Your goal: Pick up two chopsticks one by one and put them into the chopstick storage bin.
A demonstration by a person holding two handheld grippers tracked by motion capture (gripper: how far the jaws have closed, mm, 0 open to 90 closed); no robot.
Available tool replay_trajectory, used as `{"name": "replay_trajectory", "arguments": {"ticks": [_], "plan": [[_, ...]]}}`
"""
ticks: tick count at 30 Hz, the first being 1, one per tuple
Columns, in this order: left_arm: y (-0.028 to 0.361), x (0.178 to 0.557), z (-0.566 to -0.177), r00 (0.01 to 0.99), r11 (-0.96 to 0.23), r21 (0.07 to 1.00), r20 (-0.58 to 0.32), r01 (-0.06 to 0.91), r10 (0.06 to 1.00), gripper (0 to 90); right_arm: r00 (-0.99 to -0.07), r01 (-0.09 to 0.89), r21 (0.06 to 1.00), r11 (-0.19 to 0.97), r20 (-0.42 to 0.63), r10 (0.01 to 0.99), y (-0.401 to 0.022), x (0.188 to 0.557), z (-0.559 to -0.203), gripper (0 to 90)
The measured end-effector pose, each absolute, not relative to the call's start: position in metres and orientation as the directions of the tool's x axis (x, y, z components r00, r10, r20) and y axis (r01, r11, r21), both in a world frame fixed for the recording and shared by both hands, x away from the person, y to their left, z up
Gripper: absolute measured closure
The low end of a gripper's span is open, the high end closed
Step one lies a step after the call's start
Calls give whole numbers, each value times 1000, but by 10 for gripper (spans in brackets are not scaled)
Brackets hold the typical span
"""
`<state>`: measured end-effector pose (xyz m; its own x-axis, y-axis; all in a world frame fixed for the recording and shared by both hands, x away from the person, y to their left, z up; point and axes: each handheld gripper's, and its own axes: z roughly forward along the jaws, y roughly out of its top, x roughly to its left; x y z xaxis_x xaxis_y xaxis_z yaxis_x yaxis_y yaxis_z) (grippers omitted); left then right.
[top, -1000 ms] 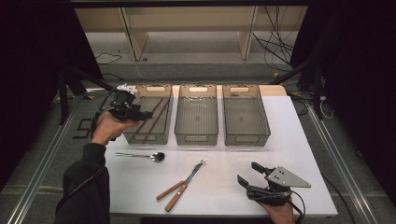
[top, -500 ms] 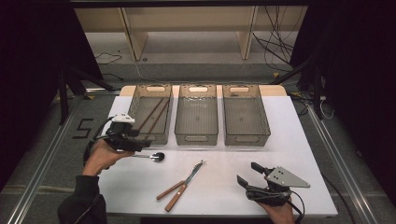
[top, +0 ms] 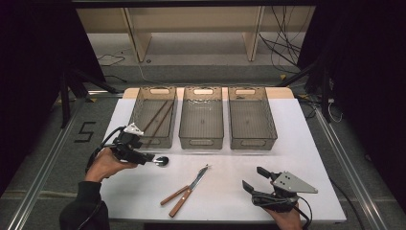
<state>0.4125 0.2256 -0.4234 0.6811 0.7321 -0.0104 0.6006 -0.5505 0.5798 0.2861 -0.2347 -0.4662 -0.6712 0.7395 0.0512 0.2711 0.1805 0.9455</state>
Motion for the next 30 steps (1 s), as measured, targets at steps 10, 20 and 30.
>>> {"name": "replay_trajectory", "arguments": {"ticks": [10, 20, 30], "plan": [[225, 417, -437, 689, -580, 536, -4, 613, 725, 267, -670, 272, 946, 178, 54, 740, -235, 286, -466, 291], [221, 422, -448, 703, -626, 484, 30, 611, 710, 258, -671, 274, 946, 172, 59, 740, -239, 286, -467, 291], [220, 428, -460, 712, -655, 447, 57, 609, 700, 260, -671, 272, 946, 180, 52, 740, -238, 285, -466, 291]]}}
